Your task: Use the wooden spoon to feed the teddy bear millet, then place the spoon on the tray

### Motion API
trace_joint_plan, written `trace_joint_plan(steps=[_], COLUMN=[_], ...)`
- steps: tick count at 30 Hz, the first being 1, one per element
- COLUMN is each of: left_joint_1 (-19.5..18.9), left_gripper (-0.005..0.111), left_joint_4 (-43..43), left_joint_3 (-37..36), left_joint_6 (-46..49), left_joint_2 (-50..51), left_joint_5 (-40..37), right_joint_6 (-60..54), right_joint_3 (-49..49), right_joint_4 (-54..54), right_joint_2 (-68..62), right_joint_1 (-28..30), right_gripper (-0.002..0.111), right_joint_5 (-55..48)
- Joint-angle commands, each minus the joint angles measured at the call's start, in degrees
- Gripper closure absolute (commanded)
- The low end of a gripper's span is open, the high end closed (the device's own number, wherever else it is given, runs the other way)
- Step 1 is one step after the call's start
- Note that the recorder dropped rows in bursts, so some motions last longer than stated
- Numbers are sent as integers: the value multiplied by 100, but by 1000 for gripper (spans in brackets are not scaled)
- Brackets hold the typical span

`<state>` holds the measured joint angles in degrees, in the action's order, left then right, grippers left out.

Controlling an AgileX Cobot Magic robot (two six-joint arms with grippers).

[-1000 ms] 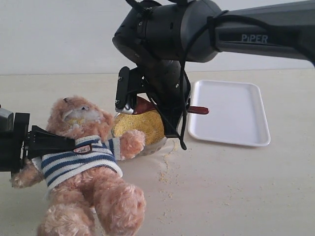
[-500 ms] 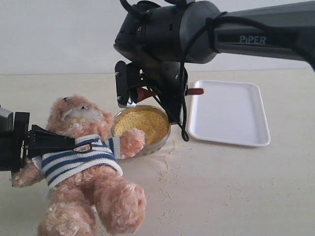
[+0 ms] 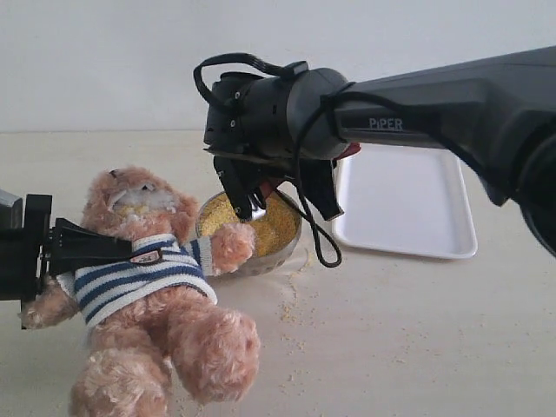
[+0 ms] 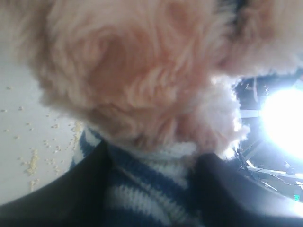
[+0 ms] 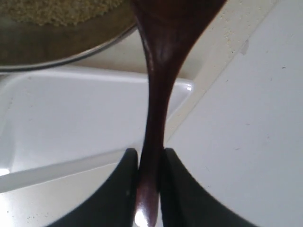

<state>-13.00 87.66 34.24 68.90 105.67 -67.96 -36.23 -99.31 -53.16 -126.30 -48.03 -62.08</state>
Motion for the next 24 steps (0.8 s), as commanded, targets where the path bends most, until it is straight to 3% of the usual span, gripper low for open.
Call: trace_joint_plan(steps=[1,5,11,24], left_joint_1=[-10,-51,-592,-606], left_gripper=[102,102,102,102], left_joint_4=[-63,-51,49,146], left_joint_3=[31,-150,-730,-742], left_joint_6=[-254,-266,-117,-28], left_joint_2=[-10,-10,-10,-10], left_joint_5=[-201,-201,-201,-201], right_joint_6=[-219,-245,-198,-554], right_joint_3=[-3,-3,-3,-3], right_joint_4=[-148,-474,-797,-555], right_joint_2=[-38,-243,-310,-433], right_joint_1=[6,6,-156,-456], right_gripper=[108,108,108,108], right_joint_5=[-133,-180,-21,-159])
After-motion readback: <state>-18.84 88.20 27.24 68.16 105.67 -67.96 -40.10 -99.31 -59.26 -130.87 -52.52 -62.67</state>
